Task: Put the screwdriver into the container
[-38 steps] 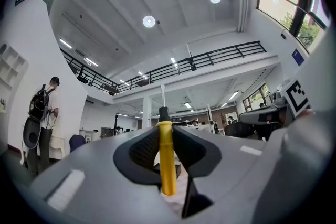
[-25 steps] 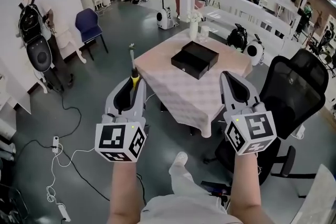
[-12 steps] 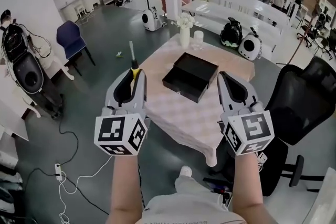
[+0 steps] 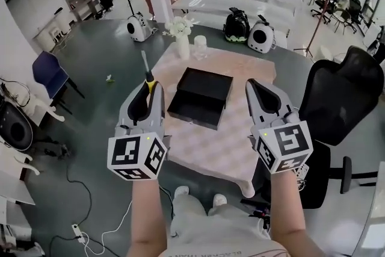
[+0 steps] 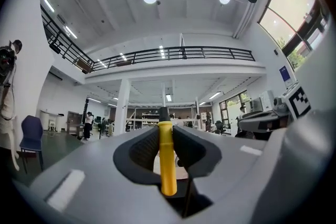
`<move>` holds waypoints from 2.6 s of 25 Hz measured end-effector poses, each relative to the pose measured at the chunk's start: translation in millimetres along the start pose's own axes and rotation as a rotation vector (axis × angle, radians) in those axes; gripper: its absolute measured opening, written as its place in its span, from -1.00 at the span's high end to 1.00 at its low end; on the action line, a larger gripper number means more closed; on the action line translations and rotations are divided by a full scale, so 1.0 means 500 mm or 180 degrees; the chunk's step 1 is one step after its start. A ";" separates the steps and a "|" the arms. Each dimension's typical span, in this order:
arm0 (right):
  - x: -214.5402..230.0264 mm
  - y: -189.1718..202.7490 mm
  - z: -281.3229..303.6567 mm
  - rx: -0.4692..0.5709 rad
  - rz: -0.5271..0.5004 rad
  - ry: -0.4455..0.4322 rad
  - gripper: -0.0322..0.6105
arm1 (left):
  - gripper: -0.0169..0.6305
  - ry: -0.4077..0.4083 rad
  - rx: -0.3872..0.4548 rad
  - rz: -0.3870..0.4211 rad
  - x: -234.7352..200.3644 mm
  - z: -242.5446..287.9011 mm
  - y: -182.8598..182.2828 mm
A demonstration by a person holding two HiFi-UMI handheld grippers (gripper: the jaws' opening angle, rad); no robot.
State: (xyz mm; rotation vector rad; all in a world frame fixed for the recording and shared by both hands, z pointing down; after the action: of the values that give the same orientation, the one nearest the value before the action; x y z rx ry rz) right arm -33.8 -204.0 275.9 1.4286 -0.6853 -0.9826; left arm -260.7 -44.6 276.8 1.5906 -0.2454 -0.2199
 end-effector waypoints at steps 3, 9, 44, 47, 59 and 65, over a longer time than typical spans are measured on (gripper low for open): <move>0.008 0.005 0.028 -0.0058 0.0026 0.0240 0.89 | 0.68 0.0224 0.0003 -0.0028 -0.027 0.066 0.006; 0.009 0.000 0.105 -0.0125 0.0191 0.0792 0.89 | 0.68 0.0788 -0.0024 0.0067 -0.095 0.197 0.004; -0.074 0.243 0.195 -0.1329 0.0898 0.1490 0.89 | 0.68 0.3098 -0.2840 0.1034 -0.046 0.411 0.402; -0.078 0.293 0.185 -0.1486 0.1048 0.1479 0.89 | 0.68 0.3237 -0.3193 0.1197 -0.028 0.415 0.451; -0.060 0.341 0.180 -0.1660 0.1221 0.1353 0.89 | 0.67 0.3495 -0.4229 0.1895 0.037 0.442 0.630; -0.049 0.354 0.172 -0.1712 0.1234 0.1328 0.89 | 0.67 0.3453 -0.4439 0.2011 0.050 0.444 0.674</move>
State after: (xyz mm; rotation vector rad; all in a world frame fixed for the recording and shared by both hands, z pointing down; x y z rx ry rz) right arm -95.4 -244.6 459.8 0.9317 -0.3302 -0.4859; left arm -308.0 -274.2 606.1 0.0492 0.2512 0.8132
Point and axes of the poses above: the fingertips, and each gripper's own axes: z forward along the fingers, x to its right, y out of its underside, the point moved 9 cm from there along -z, backward along the fingers, and after that the axes turned 5 degrees about -x, right-handed, at the moved point
